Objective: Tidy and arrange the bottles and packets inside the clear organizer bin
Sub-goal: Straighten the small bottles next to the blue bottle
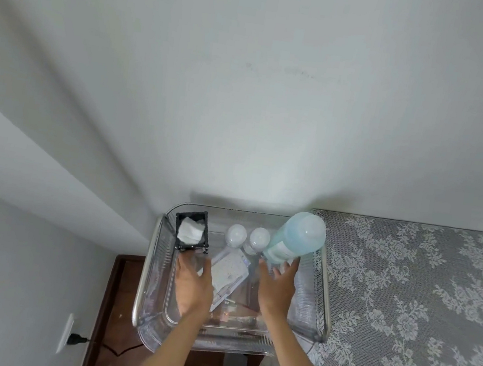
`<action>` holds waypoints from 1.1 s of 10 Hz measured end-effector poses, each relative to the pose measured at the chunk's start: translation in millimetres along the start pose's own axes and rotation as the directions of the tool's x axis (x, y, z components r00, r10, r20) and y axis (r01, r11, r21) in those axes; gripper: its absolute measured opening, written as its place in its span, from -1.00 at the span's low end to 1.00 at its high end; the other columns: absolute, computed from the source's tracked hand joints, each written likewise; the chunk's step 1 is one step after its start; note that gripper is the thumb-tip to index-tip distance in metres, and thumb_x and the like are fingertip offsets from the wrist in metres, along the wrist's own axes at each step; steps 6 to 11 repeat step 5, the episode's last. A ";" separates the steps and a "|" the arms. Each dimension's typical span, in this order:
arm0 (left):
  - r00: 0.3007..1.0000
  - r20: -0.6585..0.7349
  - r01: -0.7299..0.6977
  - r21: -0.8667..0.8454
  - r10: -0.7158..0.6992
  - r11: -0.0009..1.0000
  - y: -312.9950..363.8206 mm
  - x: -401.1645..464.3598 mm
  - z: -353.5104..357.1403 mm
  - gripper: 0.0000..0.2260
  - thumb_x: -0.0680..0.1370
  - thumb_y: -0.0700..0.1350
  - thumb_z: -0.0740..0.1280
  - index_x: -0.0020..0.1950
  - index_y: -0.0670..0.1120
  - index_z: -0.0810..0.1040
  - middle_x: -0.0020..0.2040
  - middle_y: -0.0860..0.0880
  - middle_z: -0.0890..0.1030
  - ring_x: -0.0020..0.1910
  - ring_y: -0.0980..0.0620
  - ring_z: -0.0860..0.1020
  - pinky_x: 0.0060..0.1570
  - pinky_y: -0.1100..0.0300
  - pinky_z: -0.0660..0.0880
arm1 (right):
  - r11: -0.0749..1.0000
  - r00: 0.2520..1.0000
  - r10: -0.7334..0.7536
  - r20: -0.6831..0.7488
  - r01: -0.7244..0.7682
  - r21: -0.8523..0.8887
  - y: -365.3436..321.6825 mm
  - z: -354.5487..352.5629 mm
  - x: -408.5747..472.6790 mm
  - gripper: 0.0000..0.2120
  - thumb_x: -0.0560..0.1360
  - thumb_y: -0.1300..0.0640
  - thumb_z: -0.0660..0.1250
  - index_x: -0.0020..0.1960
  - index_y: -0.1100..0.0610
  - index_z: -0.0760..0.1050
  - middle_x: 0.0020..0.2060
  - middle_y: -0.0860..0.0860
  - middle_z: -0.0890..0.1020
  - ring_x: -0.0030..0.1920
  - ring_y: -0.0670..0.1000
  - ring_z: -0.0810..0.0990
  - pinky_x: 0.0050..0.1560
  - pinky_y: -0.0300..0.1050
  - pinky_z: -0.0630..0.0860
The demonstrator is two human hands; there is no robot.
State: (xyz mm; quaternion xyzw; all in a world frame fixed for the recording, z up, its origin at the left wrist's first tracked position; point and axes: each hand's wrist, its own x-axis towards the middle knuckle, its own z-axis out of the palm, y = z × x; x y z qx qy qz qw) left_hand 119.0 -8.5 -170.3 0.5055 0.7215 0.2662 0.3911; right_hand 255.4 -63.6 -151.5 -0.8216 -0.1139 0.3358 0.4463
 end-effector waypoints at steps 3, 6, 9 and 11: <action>1.000 0.006 -0.008 0.039 0.008 0.999 -3.3 5.6 -1.5 -0.38 0.56 -0.02 0.36 0.53 -0.07 0.13 0.23 -0.22 0.58 0.08 -0.24 0.60 -0.13 0.07 0.51 | 0.997 0.999 -0.019 0.041 0.022 -0.075 1.4 -3.7 17.1 -0.23 0.57 -0.03 0.34 0.60 0.04 -0.04 0.49 0.09 0.35 0.46 0.14 0.35 0.42 0.21 0.34; 0.997 0.061 0.048 0.125 -0.055 0.991 -4.3 -3.0 -6.0 -0.36 0.57 0.04 0.33 0.54 -0.11 0.13 0.15 -0.23 0.62 -0.04 -0.21 0.63 -0.34 0.21 0.44 | 0.994 0.996 0.048 0.080 -0.040 -0.100 4.8 -10.9 18.8 -0.19 0.54 0.04 0.38 0.60 -0.05 -0.07 0.50 0.05 0.34 0.44 0.12 0.38 0.41 0.15 0.35; 0.997 0.061 0.048 0.125 -0.055 0.991 -4.3 -3.0 -6.0 -0.36 0.57 0.04 0.33 0.54 -0.11 0.13 0.15 -0.23 0.62 -0.04 -0.21 0.63 -0.34 0.21 0.44 | 0.994 0.996 0.048 0.080 -0.040 -0.100 4.8 -10.9 18.8 -0.19 0.54 0.04 0.38 0.60 -0.05 -0.07 0.50 0.05 0.34 0.44 0.12 0.38 0.41 0.15 0.35; 0.997 0.061 0.048 0.125 -0.055 0.991 -4.3 -3.0 -6.0 -0.36 0.57 0.04 0.33 0.54 -0.11 0.13 0.15 -0.23 0.62 -0.04 -0.21 0.63 -0.34 0.21 0.44 | 0.994 0.996 0.048 0.080 -0.040 -0.100 4.8 -10.9 18.8 -0.19 0.54 0.04 0.38 0.60 -0.05 -0.07 0.50 0.05 0.34 0.44 0.12 0.38 0.41 0.15 0.35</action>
